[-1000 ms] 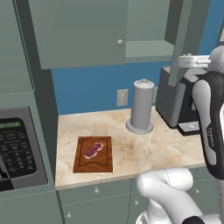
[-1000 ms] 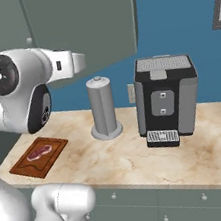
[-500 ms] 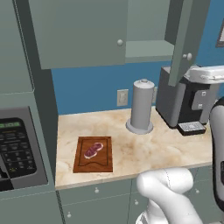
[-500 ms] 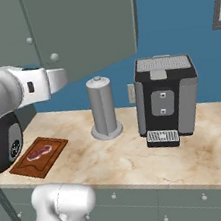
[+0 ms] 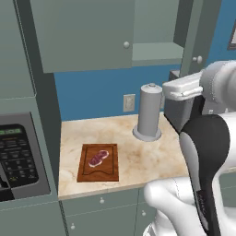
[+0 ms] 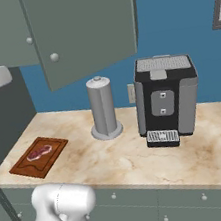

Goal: Open the cabinet, retrieve the rolling pin, and place it next to the meat on the cutting board to prepare for tenderizing.

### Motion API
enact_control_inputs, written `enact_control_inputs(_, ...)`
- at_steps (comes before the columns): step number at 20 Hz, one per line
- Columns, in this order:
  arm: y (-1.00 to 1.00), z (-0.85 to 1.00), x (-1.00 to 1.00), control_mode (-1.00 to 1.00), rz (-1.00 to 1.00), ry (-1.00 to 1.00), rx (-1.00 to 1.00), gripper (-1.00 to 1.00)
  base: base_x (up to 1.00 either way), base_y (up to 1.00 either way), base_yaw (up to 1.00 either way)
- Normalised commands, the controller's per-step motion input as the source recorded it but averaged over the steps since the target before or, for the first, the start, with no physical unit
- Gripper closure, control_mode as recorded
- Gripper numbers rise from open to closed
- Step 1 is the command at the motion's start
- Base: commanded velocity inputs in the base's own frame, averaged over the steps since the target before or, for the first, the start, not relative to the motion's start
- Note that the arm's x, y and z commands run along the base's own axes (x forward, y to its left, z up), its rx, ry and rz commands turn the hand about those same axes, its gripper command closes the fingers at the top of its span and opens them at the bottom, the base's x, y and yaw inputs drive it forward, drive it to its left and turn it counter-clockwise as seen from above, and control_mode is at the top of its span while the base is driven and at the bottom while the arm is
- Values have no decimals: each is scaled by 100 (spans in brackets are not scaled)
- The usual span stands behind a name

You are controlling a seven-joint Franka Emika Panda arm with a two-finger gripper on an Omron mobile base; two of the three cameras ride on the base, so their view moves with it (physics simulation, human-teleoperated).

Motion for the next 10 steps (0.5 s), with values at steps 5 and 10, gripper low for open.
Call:
enact_control_inputs(5, 73, -40, 42, -100, 1, 0, -30, -100, 0, 0, 0)
enact_control_inputs(10, 27, -23, 86, -100, 0, 6, -17, -100, 0, 0, 0)
